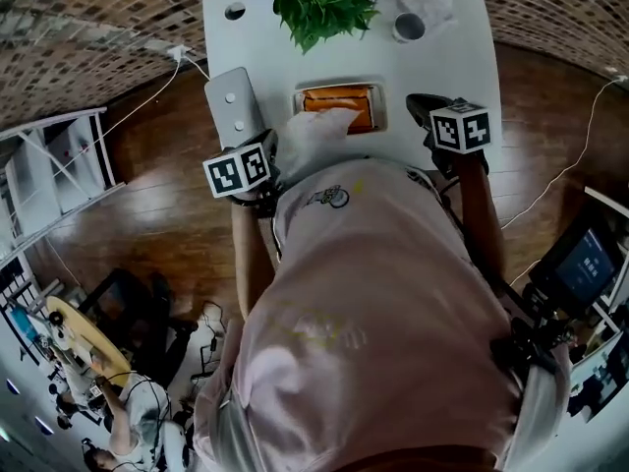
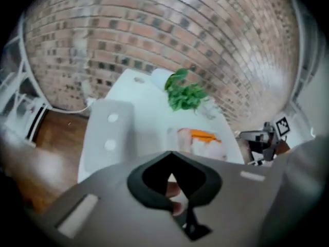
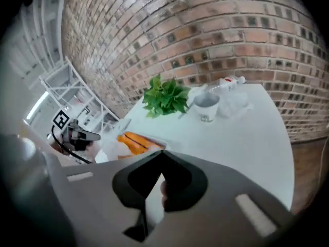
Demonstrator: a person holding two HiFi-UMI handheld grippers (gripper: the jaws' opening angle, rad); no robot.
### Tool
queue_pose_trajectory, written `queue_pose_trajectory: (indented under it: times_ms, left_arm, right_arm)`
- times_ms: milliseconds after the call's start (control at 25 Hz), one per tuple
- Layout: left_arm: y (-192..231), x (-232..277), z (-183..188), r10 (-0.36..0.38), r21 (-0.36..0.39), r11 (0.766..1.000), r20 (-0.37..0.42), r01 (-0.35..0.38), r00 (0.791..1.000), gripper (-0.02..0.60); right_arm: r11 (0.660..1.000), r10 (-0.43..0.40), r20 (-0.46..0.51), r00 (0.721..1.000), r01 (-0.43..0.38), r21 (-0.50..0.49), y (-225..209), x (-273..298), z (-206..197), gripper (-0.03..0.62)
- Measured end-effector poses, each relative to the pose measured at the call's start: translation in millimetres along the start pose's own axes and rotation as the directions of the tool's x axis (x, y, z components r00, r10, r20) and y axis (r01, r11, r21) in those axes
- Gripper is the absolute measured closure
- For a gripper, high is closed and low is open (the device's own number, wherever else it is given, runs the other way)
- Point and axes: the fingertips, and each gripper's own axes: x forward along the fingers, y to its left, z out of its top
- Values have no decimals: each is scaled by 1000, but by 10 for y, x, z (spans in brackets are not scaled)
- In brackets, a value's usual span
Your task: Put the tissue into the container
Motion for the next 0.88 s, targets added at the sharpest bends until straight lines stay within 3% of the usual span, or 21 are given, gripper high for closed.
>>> queue_pose_trajectory:
  times_ms: [120, 240, 360, 640, 880]
  left_arm:
    - [493, -82, -621, 91, -96, 990, -114, -102, 989, 577]
    - [507, -91, -912, 67, -83, 993, -165, -82, 984, 577]
    - [420, -1, -968, 41, -36, 998, -209, -50, 977, 577]
    - [160, 364, -864, 52, 148, 989, -334, -2, 941, 577]
    - [113, 907, -1091, 108, 247, 969, -442, 5, 891, 577]
  right_arm:
    - [997, -72, -143, 987, 70, -18, -249, 142, -515, 592]
    - [991, -136, -272, 953, 127, -50, -424, 292, -941, 591]
    - [984, -178, -352, 919, 159, -83, -518, 371, -1199, 592]
    - [985, -174, -437, 883, 149, -90, -574, 617, -1370, 592]
    - [995, -101, -442, 891, 93, -39, -636, 717, -1337, 590]
